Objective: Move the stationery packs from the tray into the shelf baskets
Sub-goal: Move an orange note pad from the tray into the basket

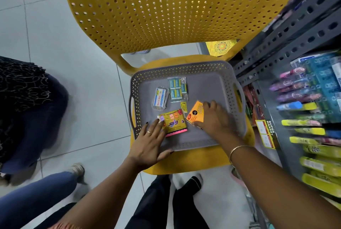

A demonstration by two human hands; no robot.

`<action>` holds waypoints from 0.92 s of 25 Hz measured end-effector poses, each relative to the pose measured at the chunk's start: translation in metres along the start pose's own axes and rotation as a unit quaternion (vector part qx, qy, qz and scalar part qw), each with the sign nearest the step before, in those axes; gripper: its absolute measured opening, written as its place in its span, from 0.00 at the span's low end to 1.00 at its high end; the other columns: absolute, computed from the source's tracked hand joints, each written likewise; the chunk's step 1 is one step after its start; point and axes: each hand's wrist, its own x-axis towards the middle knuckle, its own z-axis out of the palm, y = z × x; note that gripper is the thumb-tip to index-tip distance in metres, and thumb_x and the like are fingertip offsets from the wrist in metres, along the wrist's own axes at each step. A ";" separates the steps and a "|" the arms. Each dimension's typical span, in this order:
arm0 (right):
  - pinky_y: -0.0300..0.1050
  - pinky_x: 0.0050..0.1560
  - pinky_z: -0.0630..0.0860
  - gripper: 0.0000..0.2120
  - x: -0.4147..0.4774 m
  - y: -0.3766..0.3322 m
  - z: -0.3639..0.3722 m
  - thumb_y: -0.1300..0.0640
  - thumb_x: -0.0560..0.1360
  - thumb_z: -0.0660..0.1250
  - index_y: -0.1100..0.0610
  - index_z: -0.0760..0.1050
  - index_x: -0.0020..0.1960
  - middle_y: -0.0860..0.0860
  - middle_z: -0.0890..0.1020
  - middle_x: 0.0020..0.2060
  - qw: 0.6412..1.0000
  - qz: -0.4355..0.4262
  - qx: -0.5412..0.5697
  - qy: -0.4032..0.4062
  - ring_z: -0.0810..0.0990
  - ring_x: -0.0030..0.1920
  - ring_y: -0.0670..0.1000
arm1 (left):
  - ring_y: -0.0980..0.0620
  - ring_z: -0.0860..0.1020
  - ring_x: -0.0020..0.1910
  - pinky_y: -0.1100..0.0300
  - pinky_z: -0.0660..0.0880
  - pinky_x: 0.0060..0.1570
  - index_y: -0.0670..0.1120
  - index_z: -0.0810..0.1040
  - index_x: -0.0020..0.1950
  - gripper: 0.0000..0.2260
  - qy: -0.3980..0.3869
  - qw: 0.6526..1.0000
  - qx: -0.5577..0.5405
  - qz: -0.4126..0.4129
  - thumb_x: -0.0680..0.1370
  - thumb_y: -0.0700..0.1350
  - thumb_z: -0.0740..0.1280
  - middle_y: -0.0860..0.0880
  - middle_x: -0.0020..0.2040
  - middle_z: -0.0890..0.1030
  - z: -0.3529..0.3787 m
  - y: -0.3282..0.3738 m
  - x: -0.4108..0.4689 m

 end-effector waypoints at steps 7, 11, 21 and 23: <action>0.53 0.74 0.58 0.42 0.011 0.011 -0.011 0.62 0.70 0.71 0.55 0.49 0.75 0.56 0.52 0.77 0.949 -0.271 -0.155 -0.049 0.51 0.76 0.58 | 0.41 0.65 0.70 0.37 0.57 0.66 0.40 0.72 0.66 0.34 0.009 1.000 0.004 -0.003 0.75 0.65 0.50 0.39 0.69 0.71 0.004 0.000 0.000; 0.54 0.75 0.56 0.38 0.009 0.011 -0.005 0.64 0.71 0.67 0.58 0.49 0.74 0.58 0.53 0.76 0.934 -0.282 -0.218 -0.019 0.51 0.76 0.59 | 0.45 0.51 0.73 0.41 0.48 0.70 0.40 0.67 0.70 0.36 0.017 1.000 -0.010 -0.002 0.75 0.66 0.46 0.40 0.73 0.63 0.008 -0.001 0.001; 0.50 0.57 0.70 0.36 -0.018 0.020 -0.058 0.46 0.65 0.73 0.61 0.63 0.64 0.57 0.70 0.60 0.989 -0.146 -0.004 -0.011 0.69 0.60 0.57 | 0.44 0.45 0.76 0.47 0.37 0.71 0.42 0.57 0.74 0.34 0.018 1.000 -0.021 0.007 0.78 0.65 0.49 0.41 0.77 0.50 -0.014 0.003 -0.001; 0.50 0.53 0.71 0.34 -0.033 0.022 -0.099 0.46 0.64 0.72 0.61 0.64 0.62 0.57 0.71 0.58 0.992 -0.120 0.030 0.038 0.69 0.59 0.57 | 0.46 0.43 0.75 0.47 0.40 0.72 0.43 0.57 0.75 0.34 0.047 0.998 -0.027 0.016 0.78 0.65 0.49 0.43 0.77 0.50 -0.039 0.009 -0.002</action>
